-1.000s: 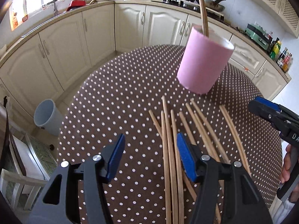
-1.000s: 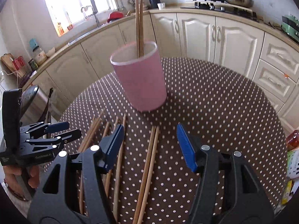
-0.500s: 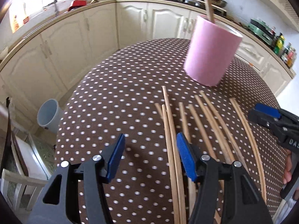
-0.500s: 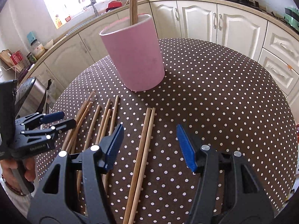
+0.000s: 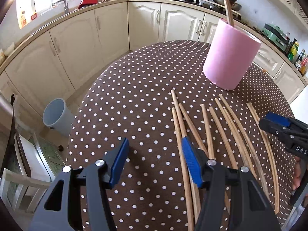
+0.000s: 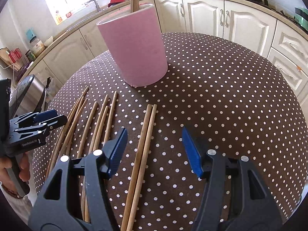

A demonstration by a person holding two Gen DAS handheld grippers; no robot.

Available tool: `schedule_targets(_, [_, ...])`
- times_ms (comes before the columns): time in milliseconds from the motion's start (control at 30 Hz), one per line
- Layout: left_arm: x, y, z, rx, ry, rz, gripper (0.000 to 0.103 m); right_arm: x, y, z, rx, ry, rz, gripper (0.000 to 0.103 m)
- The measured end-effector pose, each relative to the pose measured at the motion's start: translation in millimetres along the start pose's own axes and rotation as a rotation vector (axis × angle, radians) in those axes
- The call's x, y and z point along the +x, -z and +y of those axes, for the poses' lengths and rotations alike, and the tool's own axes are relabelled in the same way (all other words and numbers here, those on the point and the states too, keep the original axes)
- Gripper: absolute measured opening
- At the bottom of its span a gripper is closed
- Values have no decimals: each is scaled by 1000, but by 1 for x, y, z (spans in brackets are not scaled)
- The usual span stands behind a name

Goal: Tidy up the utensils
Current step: 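Grasp another chopstick with the left tool while the right tool grasps one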

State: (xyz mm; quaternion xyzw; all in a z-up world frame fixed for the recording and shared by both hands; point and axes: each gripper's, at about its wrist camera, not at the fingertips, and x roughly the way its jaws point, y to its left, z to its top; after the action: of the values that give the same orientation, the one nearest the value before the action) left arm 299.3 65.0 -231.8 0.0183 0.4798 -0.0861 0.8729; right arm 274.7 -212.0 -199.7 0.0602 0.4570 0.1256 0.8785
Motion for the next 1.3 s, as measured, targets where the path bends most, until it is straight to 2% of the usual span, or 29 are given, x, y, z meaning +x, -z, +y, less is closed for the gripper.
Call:
schedule_targets(233, [11, -11, -4, 27, -42, 38, 57, 5, -2, 9, -23, 32, 16, 56])
schedule_targets(367, [15, -17, -11, 36, -67, 42, 57, 8, -5, 11, -33, 56, 30, 41])
schedule_targets(433, [16, -20, -12, 31, -69, 38, 53, 8, -7, 9, -32, 54, 39, 39])
schedule_targets(500, [16, -21, -15, 37, -65, 37, 43, 9, -9, 9, -36, 54, 45, 35])
schedule_targets(567, [15, -22, -17, 44, -57, 36, 37, 7, -9, 7, -34, 52, 44, 35])
schedule_targets(733, [14, -20, -18, 37, -49, 37, 37, -1, -9, -3, -19, 53, 34, 35])
schedule_targets(867, [15, -21, -20, 44, -61, 36, 36, 4, -9, -4, -30, 65, 54, 29])
schedule_targets(900, [15, -21, -21, 43, -57, 37, 32, 4, -10, -3, -34, 71, 58, 25])
schedule_targets(1067, [15, -23, -26, 49, -49, 42, 15, 11, -14, 10, -88, 103, 95, 24])
schedule_targets(1100, [15, -23, -28, 52, -49, 42, 14, 12, -14, 14, -99, 109, 105, 18])
schedule_targets(1233, [16, -23, -34, 61, -59, 40, 12, 16, -13, 24, -126, 123, 126, 18])
schedule_targets(1300, [16, -24, -37, 63, -59, 42, 7, 19, -15, 28, -141, 132, 137, 12])
